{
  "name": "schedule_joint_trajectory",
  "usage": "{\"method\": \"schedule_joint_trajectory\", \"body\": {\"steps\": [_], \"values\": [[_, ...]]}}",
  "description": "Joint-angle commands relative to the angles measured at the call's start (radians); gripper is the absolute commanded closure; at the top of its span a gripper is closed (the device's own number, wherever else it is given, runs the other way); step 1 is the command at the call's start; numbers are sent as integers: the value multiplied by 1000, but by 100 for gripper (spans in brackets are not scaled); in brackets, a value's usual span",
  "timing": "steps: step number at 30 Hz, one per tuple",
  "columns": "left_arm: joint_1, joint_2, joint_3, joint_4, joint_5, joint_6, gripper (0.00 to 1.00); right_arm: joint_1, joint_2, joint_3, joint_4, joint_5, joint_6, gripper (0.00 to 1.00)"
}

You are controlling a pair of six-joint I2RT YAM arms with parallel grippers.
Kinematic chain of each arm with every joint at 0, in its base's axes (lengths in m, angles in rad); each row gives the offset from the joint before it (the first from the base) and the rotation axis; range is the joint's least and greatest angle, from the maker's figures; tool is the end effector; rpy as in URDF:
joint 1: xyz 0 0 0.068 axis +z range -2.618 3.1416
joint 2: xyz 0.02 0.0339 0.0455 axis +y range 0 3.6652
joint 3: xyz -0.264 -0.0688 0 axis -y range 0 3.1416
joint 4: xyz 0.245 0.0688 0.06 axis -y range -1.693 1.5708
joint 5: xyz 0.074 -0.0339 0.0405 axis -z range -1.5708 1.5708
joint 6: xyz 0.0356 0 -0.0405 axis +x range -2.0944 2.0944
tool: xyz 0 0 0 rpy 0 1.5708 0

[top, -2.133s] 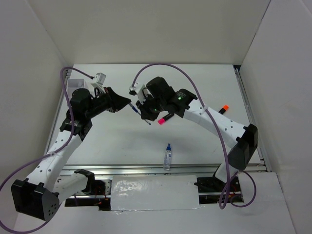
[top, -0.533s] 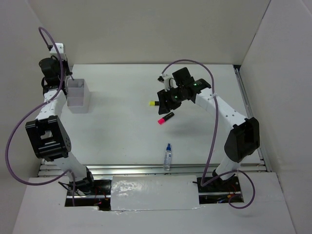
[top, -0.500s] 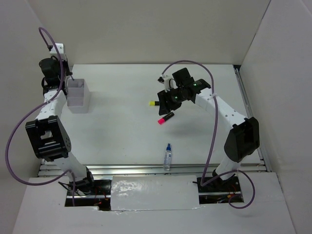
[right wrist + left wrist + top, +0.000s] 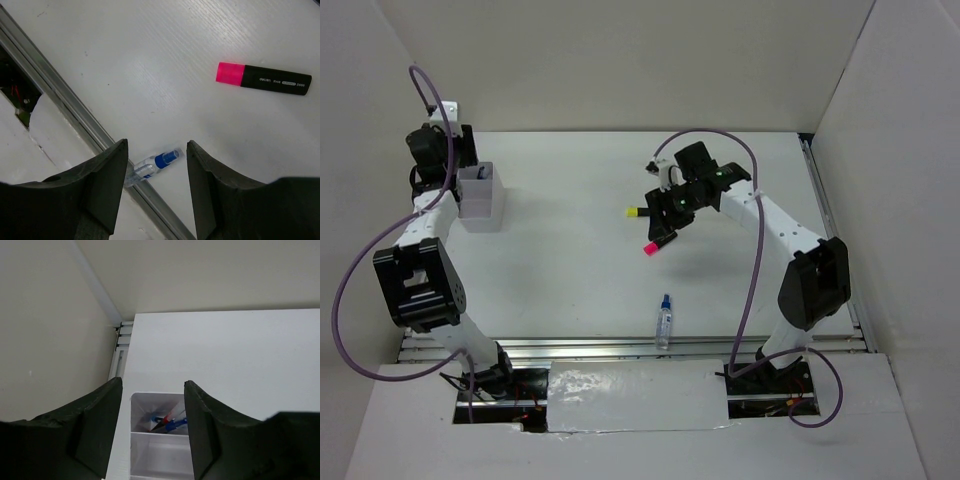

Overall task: Sort the stationery into containers
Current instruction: Place the stationery into the container, then grab a piece of stationery with the left arm

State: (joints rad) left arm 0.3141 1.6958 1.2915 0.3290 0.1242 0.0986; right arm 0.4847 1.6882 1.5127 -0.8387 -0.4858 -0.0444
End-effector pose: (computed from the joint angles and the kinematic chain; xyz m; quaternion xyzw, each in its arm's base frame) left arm 0.3920 0.1227 0.3260 -0.0367 0.7321 0.0945 0.6736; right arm 0.3093 0.1817 0.3024 -0.3078 0.8836 0.2839 0.2097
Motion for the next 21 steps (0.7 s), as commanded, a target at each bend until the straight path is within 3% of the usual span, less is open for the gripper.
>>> {"method": "schedule_joint_trajectory", "body": {"steps": [1, 5, 7, 10, 13, 14, 16, 19, 20, 21], "values": [[8, -77, 69, -17, 28, -17, 37, -34, -28, -5, -19, -17, 11, 42], [-12, -152, 149, -284, 145, -46, 42, -106, -71, -37, -16, -51, 43, 42], [-61, -231, 117, -362, 175, -42, 46, -145, -91, -58, -7, -80, 79, 42], [-176, -364, 5, -475, 224, -65, 45, -242, -137, -108, 12, -100, 98, 42], [-355, -468, -110, -567, 230, -166, 42, -337, -180, -144, 15, -112, 101, 42], [-459, -494, -135, -577, 212, -241, 37, -369, -194, -157, 9, -111, 97, 42], [-576, -496, -166, -648, 71, -360, 36, -402, -215, -176, 0, -115, 92, 42], [-848, -452, -176, -757, -95, -527, 37, -449, -249, -210, 12, -126, 101, 42], [-890, -426, -188, -778, -119, -568, 37, -457, -260, -218, 13, -129, 101, 42], [-906, -420, -208, -759, -107, -592, 31, -472, -265, -223, 18, -129, 104, 42]]}}
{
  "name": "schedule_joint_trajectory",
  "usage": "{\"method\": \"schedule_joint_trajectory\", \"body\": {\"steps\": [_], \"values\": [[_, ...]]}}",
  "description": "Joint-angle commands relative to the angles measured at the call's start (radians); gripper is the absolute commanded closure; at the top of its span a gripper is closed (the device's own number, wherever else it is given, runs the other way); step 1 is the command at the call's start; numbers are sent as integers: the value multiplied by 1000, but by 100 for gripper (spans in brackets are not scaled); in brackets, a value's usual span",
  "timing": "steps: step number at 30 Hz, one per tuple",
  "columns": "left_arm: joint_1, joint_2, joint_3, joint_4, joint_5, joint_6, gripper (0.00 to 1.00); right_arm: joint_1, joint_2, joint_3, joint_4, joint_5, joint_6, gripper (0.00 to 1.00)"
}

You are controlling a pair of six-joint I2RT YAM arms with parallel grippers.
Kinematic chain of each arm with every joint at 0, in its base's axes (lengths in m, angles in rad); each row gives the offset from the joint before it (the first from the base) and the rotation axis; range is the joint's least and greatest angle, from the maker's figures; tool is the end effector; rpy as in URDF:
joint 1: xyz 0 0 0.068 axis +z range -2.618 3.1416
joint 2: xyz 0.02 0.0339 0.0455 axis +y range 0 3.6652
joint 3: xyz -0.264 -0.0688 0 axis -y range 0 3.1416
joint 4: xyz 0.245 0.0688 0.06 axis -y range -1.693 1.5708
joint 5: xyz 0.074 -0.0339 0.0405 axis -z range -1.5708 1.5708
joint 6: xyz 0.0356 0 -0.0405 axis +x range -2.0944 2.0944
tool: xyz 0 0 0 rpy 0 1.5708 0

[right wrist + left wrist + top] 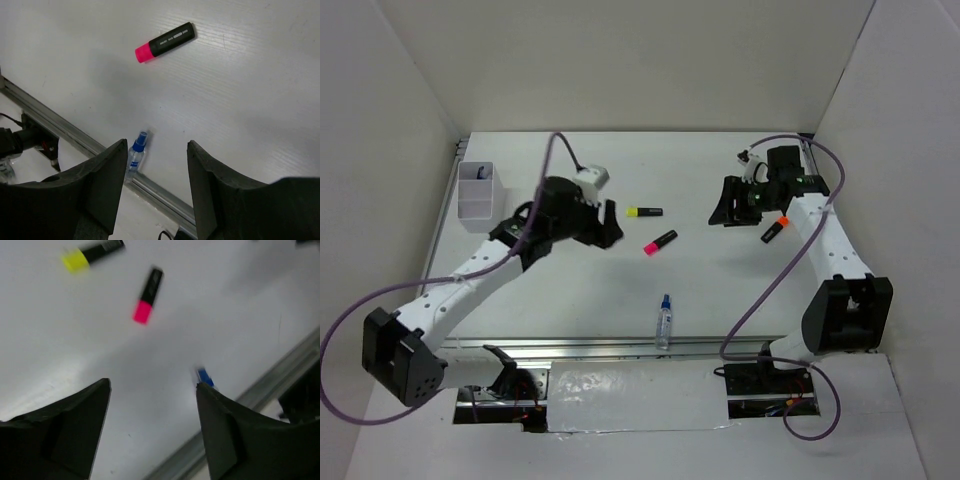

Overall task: Sort the stationery into containers
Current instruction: Grab a piece of stationery with the left arm

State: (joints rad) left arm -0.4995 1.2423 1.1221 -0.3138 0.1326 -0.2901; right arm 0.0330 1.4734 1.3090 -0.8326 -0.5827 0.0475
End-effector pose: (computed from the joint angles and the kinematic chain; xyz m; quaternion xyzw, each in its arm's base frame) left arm 0.2474 -0.1404 0.3476 0.1233 0.8326 -0.2581 0.4743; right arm 0.3013 0.0295 0.3082 -0.0746 0.9193 0.2862 0.2597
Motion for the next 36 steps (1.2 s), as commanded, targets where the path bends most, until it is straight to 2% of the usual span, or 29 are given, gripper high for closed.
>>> {"method": "schedule_joint_trajectory", "body": {"steps": [1, 2, 6, 10, 11, 13, 14, 20, 28, 36], "values": [[-96, 37, -76, -87, -22, -263, 16, -25, -67, -27, 18, -31, 14, 42], [-100, 48, -114, -76, 2, -289, 1, -27, -74, -31, 23, -29, 17, 42], [-123, 132, -159, -68, 65, -363, 1, -80, -96, -42, 32, -40, 28, 41], [-235, 233, -136, -28, 119, -359, 1, -97, -102, -45, 30, -43, 26, 41], [-253, 252, -122, -28, 130, -357, 3, -102, -102, -45, 27, -43, 25, 41], [-295, 328, -55, -39, 133, -347, 17, -105, -94, -39, 20, -52, 22, 41], [-307, 354, -30, -62, 128, -348, 29, -105, -91, -37, 18, -54, 18, 41], [-359, 534, 119, -159, 90, -396, 41, -122, -84, -33, -2, -69, 3, 41], [-422, 663, 232, -203, 44, -437, 39, -166, -87, -28, -43, -98, -24, 41], [-425, 712, 243, -214, 45, -449, 31, -209, -78, -11, -72, -132, -37, 42]]}}
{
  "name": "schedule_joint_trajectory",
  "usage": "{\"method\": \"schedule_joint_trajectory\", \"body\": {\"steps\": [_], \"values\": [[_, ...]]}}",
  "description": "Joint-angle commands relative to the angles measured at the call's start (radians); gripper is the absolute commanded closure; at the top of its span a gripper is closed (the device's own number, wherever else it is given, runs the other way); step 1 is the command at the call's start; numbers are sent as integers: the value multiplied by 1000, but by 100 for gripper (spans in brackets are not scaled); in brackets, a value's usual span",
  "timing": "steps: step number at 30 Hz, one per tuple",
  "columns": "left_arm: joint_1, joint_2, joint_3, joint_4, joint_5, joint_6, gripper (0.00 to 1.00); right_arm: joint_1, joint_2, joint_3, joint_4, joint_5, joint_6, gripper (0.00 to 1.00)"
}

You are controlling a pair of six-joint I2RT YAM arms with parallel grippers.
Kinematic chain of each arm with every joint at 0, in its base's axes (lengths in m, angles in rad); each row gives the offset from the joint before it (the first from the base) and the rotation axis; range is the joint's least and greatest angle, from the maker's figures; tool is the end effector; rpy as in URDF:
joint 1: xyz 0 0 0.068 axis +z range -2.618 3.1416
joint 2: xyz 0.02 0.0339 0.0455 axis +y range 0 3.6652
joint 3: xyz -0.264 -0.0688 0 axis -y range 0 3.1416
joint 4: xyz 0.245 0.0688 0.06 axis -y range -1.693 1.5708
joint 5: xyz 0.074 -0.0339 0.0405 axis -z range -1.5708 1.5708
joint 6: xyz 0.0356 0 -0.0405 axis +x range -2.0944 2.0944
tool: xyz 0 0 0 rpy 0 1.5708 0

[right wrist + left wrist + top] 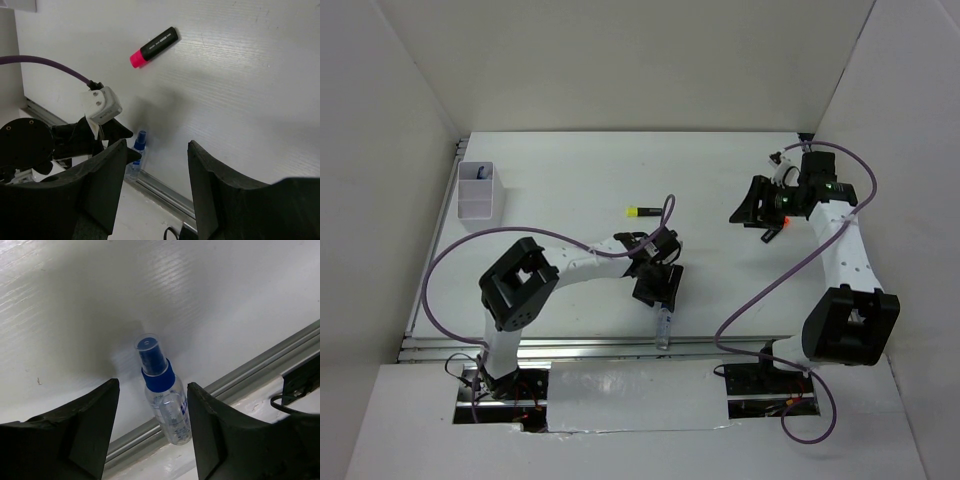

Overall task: Sort the stationery into containers
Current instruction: Grab a piece of stationery with the left arm

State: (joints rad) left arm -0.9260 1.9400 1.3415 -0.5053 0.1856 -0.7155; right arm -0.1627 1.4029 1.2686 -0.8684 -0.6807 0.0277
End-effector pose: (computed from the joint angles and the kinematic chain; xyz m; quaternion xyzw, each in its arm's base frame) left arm 0.2355 -0.3241 0.1739 0.1231 0.9611 -0.2300 0.0911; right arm 0.2813 -0.0235 0.3147 -0.0071 0.9097 0.3019 0.2852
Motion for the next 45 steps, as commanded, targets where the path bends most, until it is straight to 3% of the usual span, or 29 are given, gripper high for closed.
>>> {"method": "schedule_joint_trajectory", "body": {"steps": [1, 26, 31, 34, 35, 38, 40, 45], "values": [[3, 16, 19, -22, -9, -21, 32, -15, -7, 29, -38, -36, -17, 41], [-19, 4, -117, 22, 120, -98, 39, -44, 25, 41, -52, -65, -58, 42], [-17, 40, -75, 1, 80, -78, 51, -46, 21, 41, -57, -57, -63, 43], [-13, 62, -29, -13, 43, -56, 63, -44, 24, 43, -60, -54, -68, 43], [-10, 65, -15, -13, 32, -36, 73, -44, 30, 44, -60, -56, -66, 44], [-5, 44, 42, -19, -27, 13, 91, -44, 33, 54, -66, -63, -66, 45], [1, -5, 62, -10, -67, 36, 98, -40, 31, 63, -67, -63, -64, 46], [85, -256, -5, 62, -169, 125, 100, -18, 21, 74, -69, -56, -64, 46]]}}
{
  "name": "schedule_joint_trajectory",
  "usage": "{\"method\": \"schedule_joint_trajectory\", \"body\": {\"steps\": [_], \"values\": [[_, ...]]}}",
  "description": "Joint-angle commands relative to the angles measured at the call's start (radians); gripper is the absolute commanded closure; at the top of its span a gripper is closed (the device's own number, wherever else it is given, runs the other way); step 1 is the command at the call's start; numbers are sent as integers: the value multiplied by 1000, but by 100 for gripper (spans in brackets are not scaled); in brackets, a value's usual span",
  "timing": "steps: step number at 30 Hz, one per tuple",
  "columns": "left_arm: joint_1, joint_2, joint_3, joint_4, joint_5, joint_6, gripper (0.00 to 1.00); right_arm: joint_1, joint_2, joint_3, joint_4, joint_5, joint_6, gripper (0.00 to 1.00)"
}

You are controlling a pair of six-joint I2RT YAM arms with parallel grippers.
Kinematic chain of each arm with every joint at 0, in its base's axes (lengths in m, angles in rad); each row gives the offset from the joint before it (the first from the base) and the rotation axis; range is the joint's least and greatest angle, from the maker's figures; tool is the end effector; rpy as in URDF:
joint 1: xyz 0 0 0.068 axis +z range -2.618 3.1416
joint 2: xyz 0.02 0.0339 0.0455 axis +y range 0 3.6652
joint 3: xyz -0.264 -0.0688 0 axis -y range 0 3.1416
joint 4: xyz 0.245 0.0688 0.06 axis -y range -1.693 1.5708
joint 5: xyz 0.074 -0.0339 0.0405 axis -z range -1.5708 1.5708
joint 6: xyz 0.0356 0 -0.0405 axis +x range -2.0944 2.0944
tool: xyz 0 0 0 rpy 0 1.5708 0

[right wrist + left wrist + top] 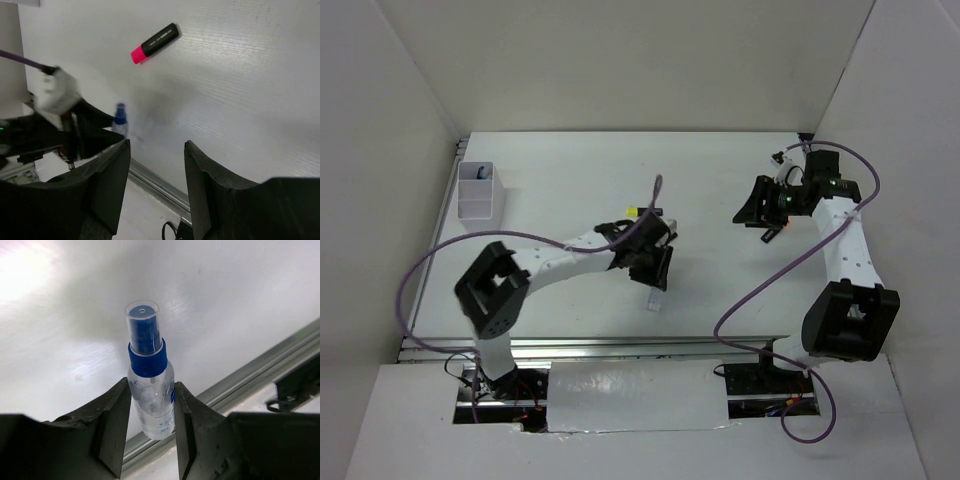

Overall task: Sort the stationery into containers
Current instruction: Grab a piece of stationery with the left arm, then place the stationery into the container

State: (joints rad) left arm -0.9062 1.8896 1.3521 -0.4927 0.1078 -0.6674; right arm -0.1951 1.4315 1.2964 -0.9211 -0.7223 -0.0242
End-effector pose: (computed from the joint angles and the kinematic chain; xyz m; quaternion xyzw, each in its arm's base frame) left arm 0.2438 -0.3174 0.1965 0.1289 0.9537 -0.2255 0.1515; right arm 0.2829 -0.0319 0.3137 -0.0124 0.9091 0.3136 0.2740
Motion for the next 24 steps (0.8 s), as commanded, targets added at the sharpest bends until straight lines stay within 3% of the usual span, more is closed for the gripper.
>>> {"method": "schedule_joint_trajectory", "body": {"steps": [1, 7, 9, 14, 15, 20, 24], "values": [[96, -252, -40, 107, -80, 101, 100, 19, -11, 46, -16, -12, -13, 46], [387, -585, -179, 247, -91, 280, 100, 62, -8, 63, -5, 3, 4, 46], [481, -674, -211, 276, -244, 384, 100, 83, -2, 76, 7, 15, 13, 46], [653, -820, -394, 482, -339, 609, 100, 126, 17, 90, 27, 27, 23, 46], [735, -833, -416, 579, -324, 624, 100, 134, 21, 92, 30, 32, 23, 46], [1036, -776, -455, 750, -181, 631, 100, 163, 44, 96, 45, 49, 58, 46], [1164, -661, -412, 848, -171, 588, 100, 178, 59, 107, 42, 64, 55, 46]]}}
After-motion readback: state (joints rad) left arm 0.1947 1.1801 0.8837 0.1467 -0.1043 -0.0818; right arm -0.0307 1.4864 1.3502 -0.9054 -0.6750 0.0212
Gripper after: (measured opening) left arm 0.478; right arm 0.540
